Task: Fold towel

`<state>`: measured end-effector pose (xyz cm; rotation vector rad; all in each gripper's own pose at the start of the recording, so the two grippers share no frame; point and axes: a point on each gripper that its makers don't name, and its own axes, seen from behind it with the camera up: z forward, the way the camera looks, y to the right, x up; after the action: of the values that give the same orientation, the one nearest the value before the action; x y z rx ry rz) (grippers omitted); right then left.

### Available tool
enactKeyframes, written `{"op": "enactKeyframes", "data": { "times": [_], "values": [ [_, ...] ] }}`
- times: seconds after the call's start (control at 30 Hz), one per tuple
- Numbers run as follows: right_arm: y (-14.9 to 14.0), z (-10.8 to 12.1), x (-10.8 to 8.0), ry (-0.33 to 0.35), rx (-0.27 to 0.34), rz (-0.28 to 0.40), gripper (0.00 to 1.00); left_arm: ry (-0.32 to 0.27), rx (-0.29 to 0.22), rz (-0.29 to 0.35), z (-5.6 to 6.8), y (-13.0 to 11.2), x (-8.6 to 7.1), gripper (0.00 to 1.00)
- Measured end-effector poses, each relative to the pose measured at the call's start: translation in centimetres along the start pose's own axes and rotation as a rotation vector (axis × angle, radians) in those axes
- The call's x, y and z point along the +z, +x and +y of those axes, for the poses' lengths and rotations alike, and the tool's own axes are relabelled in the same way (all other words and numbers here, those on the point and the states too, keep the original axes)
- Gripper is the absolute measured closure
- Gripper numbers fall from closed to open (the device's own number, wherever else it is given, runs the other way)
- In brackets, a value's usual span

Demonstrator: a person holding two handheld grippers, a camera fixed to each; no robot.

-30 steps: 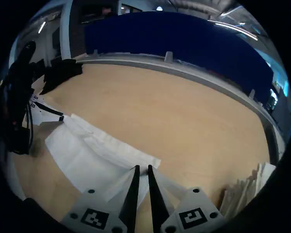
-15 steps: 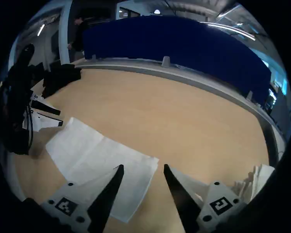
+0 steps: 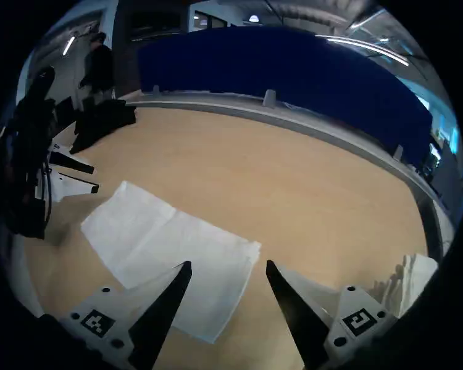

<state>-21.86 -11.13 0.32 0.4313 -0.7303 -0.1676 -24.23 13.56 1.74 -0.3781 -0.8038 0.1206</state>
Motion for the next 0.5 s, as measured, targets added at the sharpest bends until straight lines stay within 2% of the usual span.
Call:
{"op": "enactKeyframes", "data": {
  "times": [0.5],
  "values": [
    [-3.7,-1.0,-3.0,0.007,0.0,-0.035,0.07,0.033,-0.077,-0.016,-0.3,-4.4,-4.1,0.08]
  ]
}}
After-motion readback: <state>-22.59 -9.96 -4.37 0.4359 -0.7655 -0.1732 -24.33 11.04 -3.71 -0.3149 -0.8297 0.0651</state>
